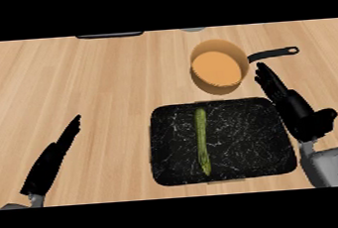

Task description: Pick the squash from the tray and place it in the pot

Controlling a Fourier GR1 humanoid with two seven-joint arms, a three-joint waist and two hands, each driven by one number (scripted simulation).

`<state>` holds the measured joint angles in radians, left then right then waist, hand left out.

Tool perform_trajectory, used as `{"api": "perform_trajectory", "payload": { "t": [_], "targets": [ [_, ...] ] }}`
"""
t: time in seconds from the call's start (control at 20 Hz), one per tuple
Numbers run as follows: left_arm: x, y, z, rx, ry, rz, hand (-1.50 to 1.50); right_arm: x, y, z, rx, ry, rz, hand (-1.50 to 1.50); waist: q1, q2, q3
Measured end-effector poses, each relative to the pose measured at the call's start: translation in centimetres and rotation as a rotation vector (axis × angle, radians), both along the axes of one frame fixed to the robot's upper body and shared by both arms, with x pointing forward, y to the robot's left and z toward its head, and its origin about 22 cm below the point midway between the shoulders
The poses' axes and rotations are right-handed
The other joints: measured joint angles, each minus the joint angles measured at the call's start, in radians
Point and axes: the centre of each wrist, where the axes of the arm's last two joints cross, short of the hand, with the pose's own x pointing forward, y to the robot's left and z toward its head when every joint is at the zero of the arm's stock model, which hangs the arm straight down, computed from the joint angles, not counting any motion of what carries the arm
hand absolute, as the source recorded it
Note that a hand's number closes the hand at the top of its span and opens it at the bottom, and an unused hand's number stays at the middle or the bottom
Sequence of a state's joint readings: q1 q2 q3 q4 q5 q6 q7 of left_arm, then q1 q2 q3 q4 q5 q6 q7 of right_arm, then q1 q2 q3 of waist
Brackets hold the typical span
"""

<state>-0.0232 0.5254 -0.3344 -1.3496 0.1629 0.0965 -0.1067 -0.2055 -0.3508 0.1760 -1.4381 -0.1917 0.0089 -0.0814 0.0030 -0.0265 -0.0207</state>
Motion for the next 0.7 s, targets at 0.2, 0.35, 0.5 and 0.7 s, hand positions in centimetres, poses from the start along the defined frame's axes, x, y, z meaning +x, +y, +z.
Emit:
{"api": "perform_trajectory", "payload": {
  "t": [0.2,0.35,0.5,0.7],
  "targets": [
    [0.4,1.6,1.1,0.016,-0.045,0.108,0.0,-2.0,-0.1,-1.6,0.003,0.116,-0.195,1.5,-0.01,0.01,0.012],
    [0.5,3.1,1.8,0.032,-0.073,0.214,0.0,-3.9,-2.6,-3.7,-0.119,0.222,-0.393,-1.5,-0.017,0.013,0.009],
    [0.3,3.9,1.9,0.028,-0.068,0.286,0.0,-5.3,-4.8,-4.1,-0.353,0.13,-0.577,-1.5,-0.031,0.008,0.008],
    [0.0,4.1,2.5,0.02,-0.068,0.339,0.0,-8.4,-2.1,-5.3,-0.465,-0.01,-0.703,-1.5,-0.035,0.008,0.013]
  ]
}}
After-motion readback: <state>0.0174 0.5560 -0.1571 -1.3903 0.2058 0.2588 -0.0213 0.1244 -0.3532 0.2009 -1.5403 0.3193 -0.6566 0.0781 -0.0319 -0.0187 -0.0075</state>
